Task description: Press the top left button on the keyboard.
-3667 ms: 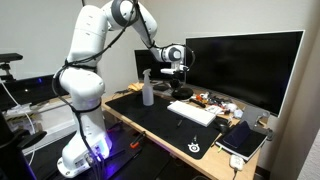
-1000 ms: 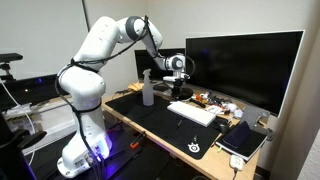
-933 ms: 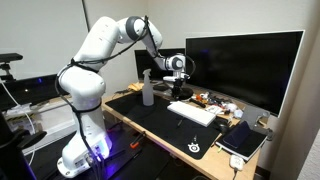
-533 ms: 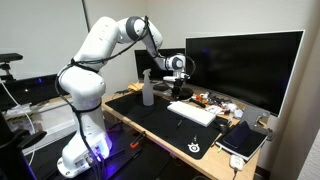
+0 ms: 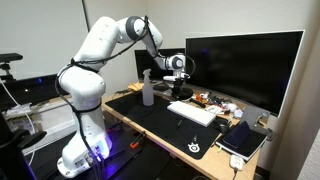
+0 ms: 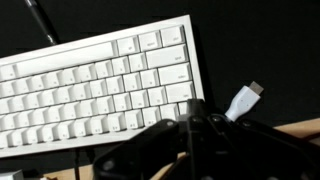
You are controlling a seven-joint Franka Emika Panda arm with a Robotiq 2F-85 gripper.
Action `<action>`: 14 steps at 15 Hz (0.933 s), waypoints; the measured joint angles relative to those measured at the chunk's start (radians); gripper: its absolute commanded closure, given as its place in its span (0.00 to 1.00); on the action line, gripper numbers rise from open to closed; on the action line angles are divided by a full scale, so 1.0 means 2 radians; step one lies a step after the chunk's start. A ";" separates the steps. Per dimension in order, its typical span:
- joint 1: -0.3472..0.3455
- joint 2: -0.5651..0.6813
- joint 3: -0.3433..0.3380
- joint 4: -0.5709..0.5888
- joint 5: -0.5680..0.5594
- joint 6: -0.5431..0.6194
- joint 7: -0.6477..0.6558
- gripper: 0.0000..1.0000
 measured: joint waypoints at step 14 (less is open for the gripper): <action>-0.002 -0.205 -0.001 -0.147 -0.008 -0.005 -0.004 1.00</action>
